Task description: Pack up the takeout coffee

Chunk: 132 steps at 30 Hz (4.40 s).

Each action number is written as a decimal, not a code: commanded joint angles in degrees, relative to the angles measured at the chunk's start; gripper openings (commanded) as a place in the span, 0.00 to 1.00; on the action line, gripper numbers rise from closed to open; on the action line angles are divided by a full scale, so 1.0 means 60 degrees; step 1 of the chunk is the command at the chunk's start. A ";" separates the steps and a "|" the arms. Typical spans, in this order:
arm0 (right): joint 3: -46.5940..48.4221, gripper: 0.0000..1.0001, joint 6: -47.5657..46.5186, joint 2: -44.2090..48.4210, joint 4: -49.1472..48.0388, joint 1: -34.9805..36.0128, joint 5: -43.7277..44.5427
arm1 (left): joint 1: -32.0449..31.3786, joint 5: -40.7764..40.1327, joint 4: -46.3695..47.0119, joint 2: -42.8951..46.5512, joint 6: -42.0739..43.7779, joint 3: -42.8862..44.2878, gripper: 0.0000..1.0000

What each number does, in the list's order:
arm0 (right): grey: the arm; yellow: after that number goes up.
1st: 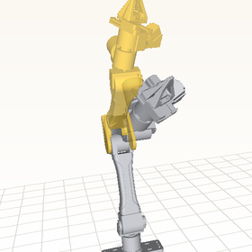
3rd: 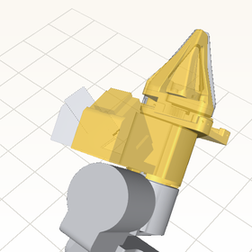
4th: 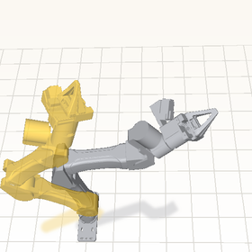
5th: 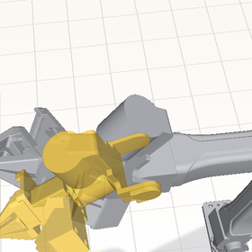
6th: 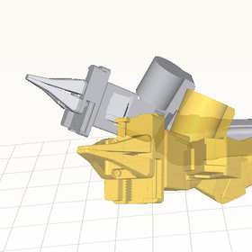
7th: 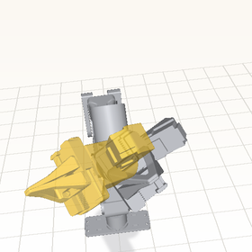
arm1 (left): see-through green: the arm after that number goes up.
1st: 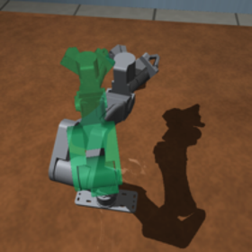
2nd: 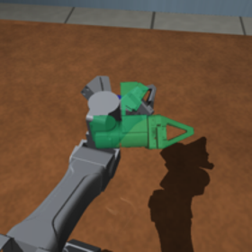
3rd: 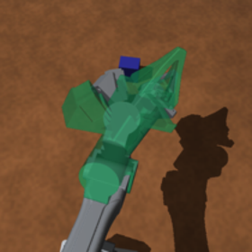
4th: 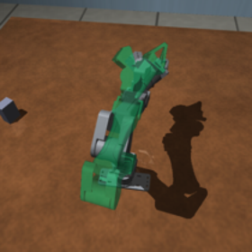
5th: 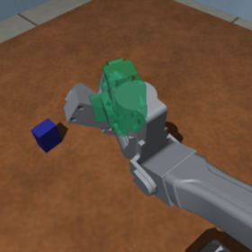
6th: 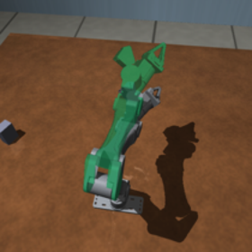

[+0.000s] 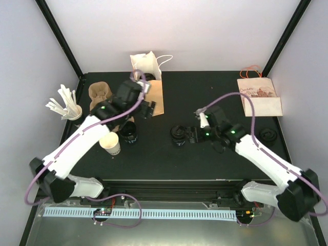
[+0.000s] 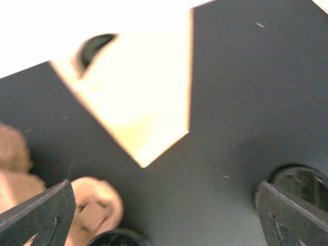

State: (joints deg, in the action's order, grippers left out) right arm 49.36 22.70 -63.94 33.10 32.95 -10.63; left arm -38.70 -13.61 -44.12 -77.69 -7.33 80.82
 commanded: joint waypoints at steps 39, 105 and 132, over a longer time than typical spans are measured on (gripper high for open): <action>0.4823 0.83 -0.1282 -0.5700 0.2772 0.2281 0.2953 | 0.4959 0.2753 0.2471 0.2200 -0.2469 -0.2468 0.99; 0.6299 0.64 -0.1314 -0.1121 0.0826 0.2389 0.3850 | 0.4575 0.5786 0.0155 -0.4484 -0.2099 0.5154 0.99; 0.6619 0.64 -0.1571 -0.1307 0.1421 0.2380 0.3559 | 0.4520 0.5143 0.1266 -0.2498 -0.1852 0.2393 0.99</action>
State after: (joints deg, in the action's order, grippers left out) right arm 87.42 13.91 -72.29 40.82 46.96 10.90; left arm -11.33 18.61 -32.32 -85.82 -19.94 86.19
